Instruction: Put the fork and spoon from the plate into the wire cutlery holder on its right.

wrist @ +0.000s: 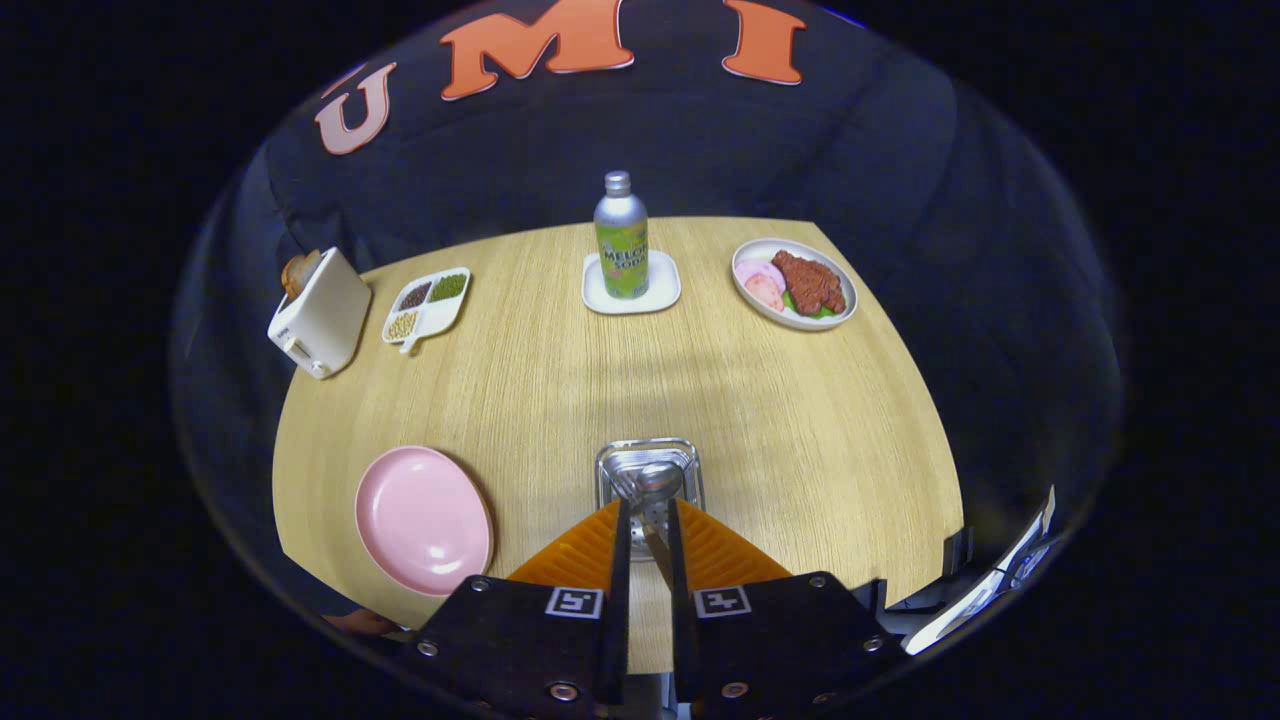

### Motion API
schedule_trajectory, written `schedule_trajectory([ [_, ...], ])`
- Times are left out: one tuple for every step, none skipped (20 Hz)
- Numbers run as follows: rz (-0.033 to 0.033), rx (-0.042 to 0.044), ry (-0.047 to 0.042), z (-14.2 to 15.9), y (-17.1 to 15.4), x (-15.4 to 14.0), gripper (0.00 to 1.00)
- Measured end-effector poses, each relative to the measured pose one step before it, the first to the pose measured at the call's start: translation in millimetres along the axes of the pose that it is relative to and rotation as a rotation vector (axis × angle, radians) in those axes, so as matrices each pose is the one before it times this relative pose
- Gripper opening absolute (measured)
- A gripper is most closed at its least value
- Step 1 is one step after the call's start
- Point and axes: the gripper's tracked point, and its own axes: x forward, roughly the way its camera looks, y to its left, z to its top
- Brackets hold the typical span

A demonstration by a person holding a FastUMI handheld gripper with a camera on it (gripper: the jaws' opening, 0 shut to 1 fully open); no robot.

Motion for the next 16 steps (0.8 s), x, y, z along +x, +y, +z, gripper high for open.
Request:
schedule_trajectory([
  [0.00584, 0.00241, -0.06155, 15.47, 0.72, -4.91, 0.26],
  [0.01851, -0.00456, -0.04995, 11.05, 4.14, -6.36, 0.30],
  [0.00613, -0.00368, -0.05378, 13.67, 2.15, -5.46, 0.34],
  [-0.00033, -0.00450, -0.05637, 13.20, 0.62, -4.18, 0.37],
  [0.00137, -0.00495, -0.05223, 13.89, 1.45, -5.36, 0.44],
  [0.00019, 0.00114, -0.05443, 13.49, 1.73, -5.63, 0.48],
  [0.00314, 0.00174, -0.05094, 15.05, 1.88, -6.36, 0.56],
  [0.00021, 0.00256, -0.05211, 14.46, 1.14, -5.54, 0.60],
  [0.00031, -0.00146, -0.05347, 15.74, 1.42, -4.97, 0.65],
  [-0.00154, -0.00631, -0.05207, 14.84, 0.34, -5.53, 0.71],
  [-0.00414, -0.01335, -0.05037, 15.55, -0.46, -5.29, 0.77],
  [-0.00518, -0.01726, -0.04817, 16.79, -0.64, -5.12, 0.80],
  [-0.00737, -0.02064, -0.04038, 13.77, 1.16, -5.58, 0.85],
  [-0.00665, -0.01785, -0.03627, 12.71, -0.59, -4.98, 0.86],
  [0.00289, -0.01633, -0.03269, 13.62, 2.38, -4.55, 0.90],
  [-0.00015, -0.01012, -0.03344, 12.41, 2.69, -3.22, 0.91],
])
